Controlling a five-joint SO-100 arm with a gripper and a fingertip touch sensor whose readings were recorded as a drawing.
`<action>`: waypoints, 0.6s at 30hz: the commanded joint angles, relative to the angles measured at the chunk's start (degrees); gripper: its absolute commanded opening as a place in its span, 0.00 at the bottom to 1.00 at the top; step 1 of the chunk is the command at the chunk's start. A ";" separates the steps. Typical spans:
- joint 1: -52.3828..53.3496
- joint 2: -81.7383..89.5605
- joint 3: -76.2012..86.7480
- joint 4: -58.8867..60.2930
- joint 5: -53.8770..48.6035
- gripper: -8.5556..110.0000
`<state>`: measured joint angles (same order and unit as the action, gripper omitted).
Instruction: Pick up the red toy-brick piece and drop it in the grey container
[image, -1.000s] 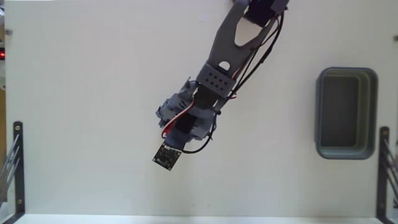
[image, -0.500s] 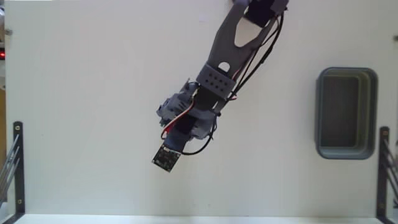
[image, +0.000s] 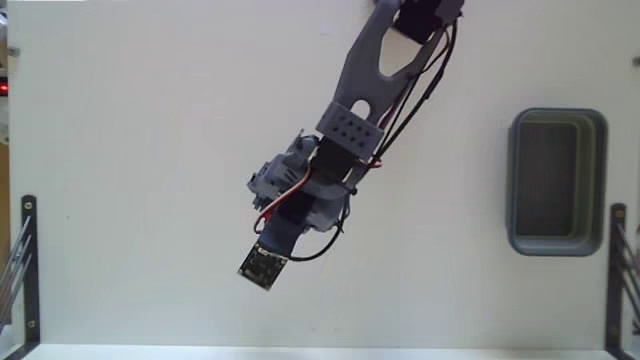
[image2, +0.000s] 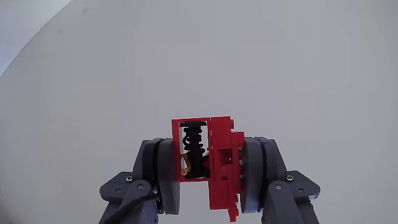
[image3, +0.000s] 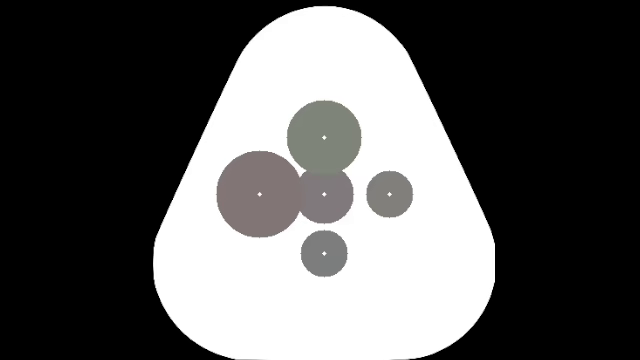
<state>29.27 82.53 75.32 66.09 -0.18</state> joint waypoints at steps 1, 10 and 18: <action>0.56 1.54 -5.83 2.89 0.18 0.53; 0.56 -0.61 -15.00 9.90 0.18 0.53; 0.56 -3.74 -25.49 17.27 0.18 0.53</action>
<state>29.27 77.78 55.37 80.86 -0.26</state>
